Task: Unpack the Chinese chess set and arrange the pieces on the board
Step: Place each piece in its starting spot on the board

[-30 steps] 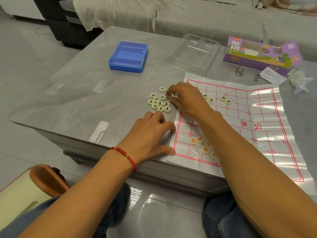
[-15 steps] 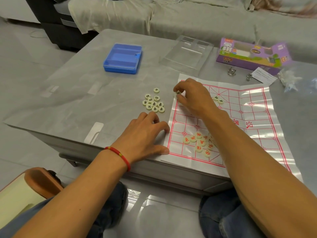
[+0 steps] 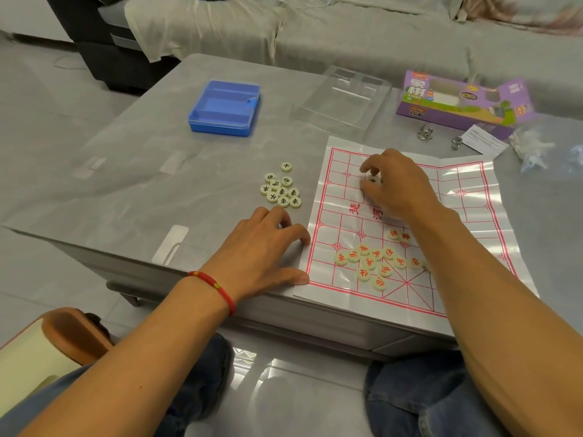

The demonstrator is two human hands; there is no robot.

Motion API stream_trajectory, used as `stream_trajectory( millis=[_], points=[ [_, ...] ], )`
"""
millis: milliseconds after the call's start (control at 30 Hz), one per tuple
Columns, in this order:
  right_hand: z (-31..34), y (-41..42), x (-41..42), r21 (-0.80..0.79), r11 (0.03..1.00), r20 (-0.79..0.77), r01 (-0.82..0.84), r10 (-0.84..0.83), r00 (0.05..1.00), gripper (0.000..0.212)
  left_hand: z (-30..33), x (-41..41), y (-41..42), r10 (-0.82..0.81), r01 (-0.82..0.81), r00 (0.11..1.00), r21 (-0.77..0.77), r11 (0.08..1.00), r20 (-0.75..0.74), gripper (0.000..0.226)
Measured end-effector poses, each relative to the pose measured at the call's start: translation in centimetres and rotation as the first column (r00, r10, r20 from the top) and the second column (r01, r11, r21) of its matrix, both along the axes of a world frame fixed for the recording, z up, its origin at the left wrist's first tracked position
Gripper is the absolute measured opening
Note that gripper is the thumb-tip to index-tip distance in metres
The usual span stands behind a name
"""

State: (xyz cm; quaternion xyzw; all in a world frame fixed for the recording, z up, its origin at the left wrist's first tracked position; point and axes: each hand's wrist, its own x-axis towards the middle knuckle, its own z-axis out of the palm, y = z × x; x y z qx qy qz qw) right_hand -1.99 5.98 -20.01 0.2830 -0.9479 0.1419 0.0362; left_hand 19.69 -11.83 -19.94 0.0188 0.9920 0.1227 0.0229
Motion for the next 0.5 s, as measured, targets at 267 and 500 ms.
stream_trajectory(
  millis=[267, 500],
  points=[
    [-0.3, -6.0, 3.8, -0.080, 0.934, -0.020, -0.349, 0.349, 0.937, 0.025, 0.3, 0.0, 0.1, -0.003, 0.003, 1.000, -0.004, 1.000, -0.003, 0.064],
    [-0.7, -5.8, 3.0, -0.020, 0.987, -0.139, -0.158, 0.154, 0.978, 0.025, 0.2, 0.0, 0.0, -0.005, 0.005, 1.000, 0.001, 1.000, 0.000, 0.065]
  ],
)
